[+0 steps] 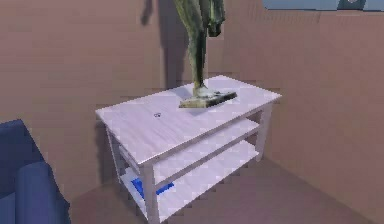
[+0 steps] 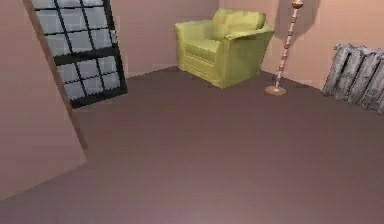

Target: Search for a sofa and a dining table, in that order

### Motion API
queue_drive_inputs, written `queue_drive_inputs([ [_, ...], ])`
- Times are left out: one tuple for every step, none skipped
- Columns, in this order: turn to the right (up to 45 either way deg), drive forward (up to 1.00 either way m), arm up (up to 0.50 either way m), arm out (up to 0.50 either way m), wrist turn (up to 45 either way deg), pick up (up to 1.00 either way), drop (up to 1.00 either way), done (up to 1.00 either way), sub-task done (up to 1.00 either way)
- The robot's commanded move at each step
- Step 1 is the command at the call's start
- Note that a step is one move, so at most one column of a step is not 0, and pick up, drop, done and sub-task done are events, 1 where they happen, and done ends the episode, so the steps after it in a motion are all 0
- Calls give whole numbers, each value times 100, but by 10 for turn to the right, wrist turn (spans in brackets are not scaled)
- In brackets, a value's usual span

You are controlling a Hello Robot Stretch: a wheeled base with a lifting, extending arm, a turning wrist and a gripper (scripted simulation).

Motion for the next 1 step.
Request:
queue_drive_inputs([
  [0, 0, 0, 0, 0, 0, 0, 100, 0],
])
